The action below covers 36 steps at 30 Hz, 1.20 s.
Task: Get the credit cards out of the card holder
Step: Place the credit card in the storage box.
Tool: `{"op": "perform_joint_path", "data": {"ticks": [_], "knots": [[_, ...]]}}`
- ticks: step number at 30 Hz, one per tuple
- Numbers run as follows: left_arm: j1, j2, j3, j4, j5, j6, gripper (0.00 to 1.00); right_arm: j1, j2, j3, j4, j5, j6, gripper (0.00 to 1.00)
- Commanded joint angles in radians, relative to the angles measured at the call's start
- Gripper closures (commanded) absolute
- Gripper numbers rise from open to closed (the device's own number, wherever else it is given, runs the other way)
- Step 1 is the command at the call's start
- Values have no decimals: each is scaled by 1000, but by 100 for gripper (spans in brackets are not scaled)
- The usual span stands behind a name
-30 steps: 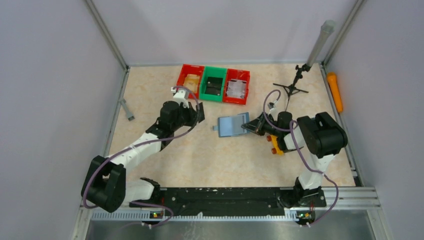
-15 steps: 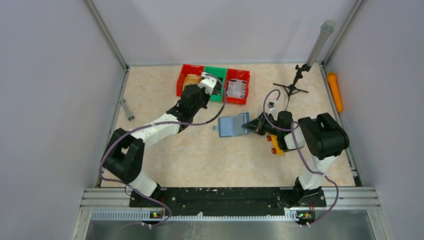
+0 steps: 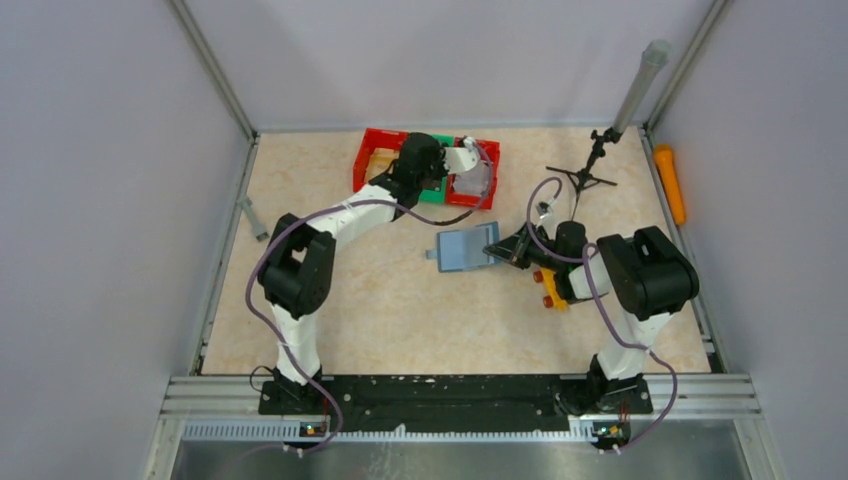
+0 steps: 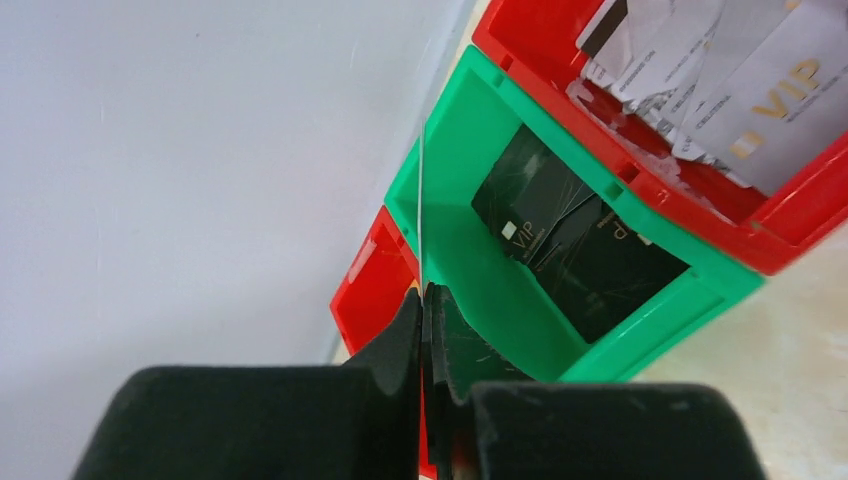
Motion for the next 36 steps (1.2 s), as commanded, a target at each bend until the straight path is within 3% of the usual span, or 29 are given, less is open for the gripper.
{"op": "perform_joint_path", "data": {"ticks": [1,16,28,36], "knots": [[-5,81,120,-83,-35,195,100,6,-28,-2,97,-12,17,100],[4,353,366,-215,-135,340,100,5,19,-12,210,-38,84,100],[48,428,393,-148,-99,409,95,4,48,-9,237,-40,98,100],[50,406,351,-117,-70,421,63,5,59,-3,242,-44,106,100]]}}
